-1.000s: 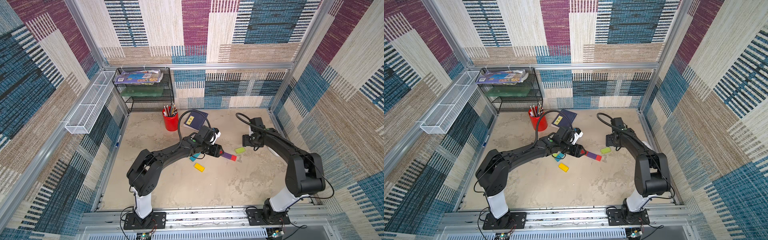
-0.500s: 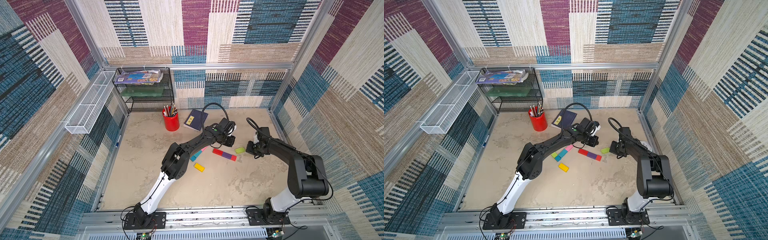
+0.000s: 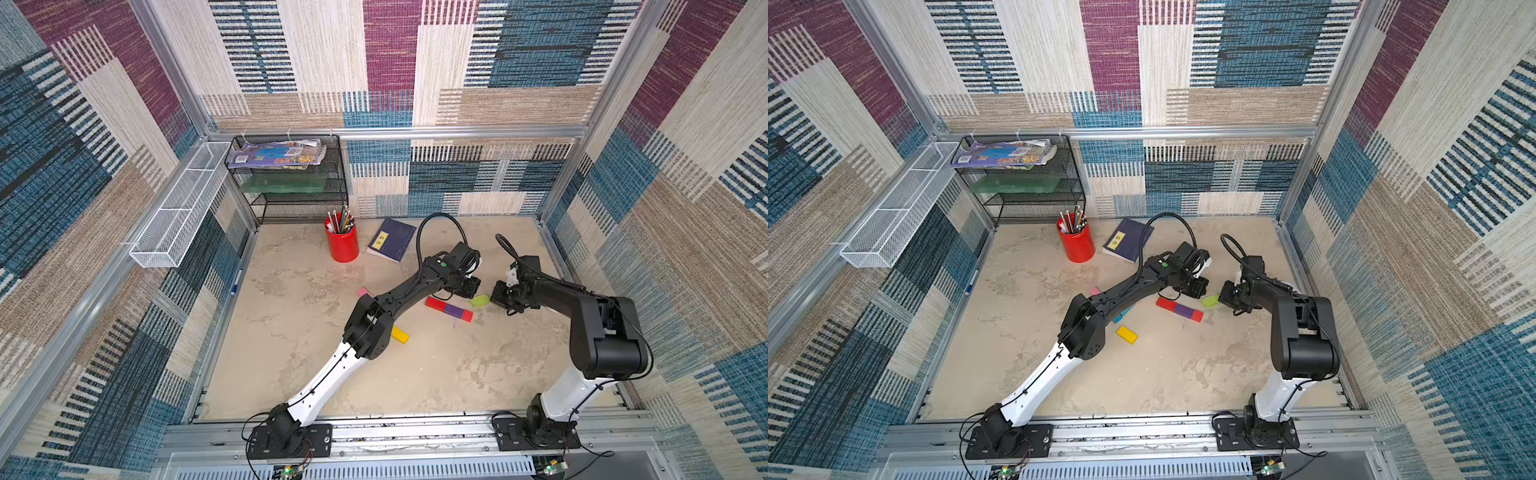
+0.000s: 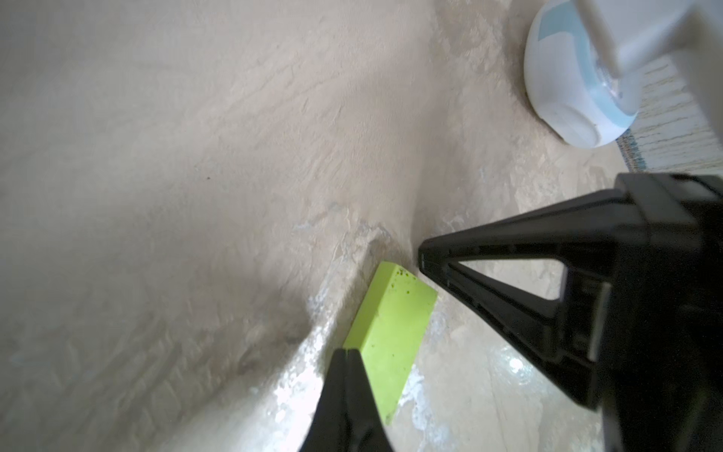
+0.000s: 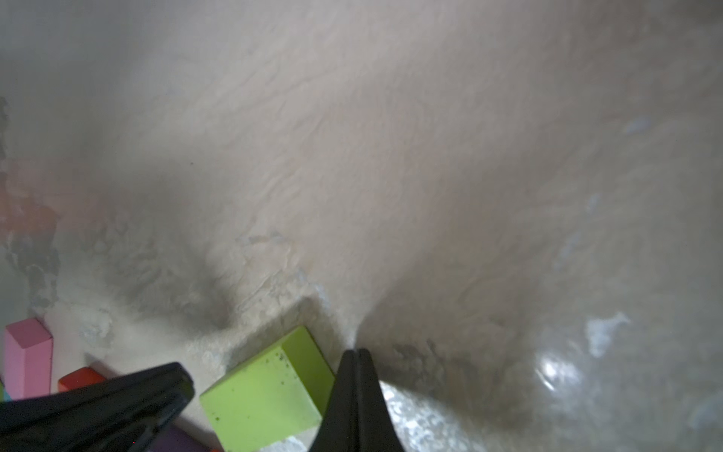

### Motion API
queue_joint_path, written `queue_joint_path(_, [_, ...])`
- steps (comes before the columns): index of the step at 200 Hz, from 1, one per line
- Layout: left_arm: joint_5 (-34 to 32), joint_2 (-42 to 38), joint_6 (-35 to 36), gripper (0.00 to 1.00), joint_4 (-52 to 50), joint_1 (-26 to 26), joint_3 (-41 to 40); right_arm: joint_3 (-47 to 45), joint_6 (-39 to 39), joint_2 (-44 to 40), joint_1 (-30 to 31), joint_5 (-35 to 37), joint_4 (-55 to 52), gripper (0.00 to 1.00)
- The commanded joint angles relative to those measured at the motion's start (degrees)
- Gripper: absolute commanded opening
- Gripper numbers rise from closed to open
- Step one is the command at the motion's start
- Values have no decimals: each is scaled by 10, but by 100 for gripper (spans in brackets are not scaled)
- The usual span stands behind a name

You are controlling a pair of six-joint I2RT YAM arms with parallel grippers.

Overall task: Assemble the letter v with building blocks
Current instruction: Assemble the building block at the center of the board.

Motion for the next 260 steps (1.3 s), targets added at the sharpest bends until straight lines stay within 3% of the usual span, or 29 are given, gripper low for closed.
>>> queue_joint_path(1, [11, 5, -1, 3, -10, -2, -1, -6, -11, 14, 2, -6, -18, 0])
queue_joint_path(84, [-5, -15, -1, 1, -14, -3, -43, -11, -11, 22, 9, -1, -15, 0])
queue_joint_path(142, [-12, -19, -10, 1, -2, 3, -42, -49, 13, -87, -14, 64, -28, 0])
queue_joint_path(196, [-5, 3, -4, 0, -14, 3, -6, -82, 12, -91, -7, 12, -16, 0])
queue_joint_path(260, [0, 7, 8, 0, -32, 3, -1, -63, 13, -32, 10, -23, 11, 0])
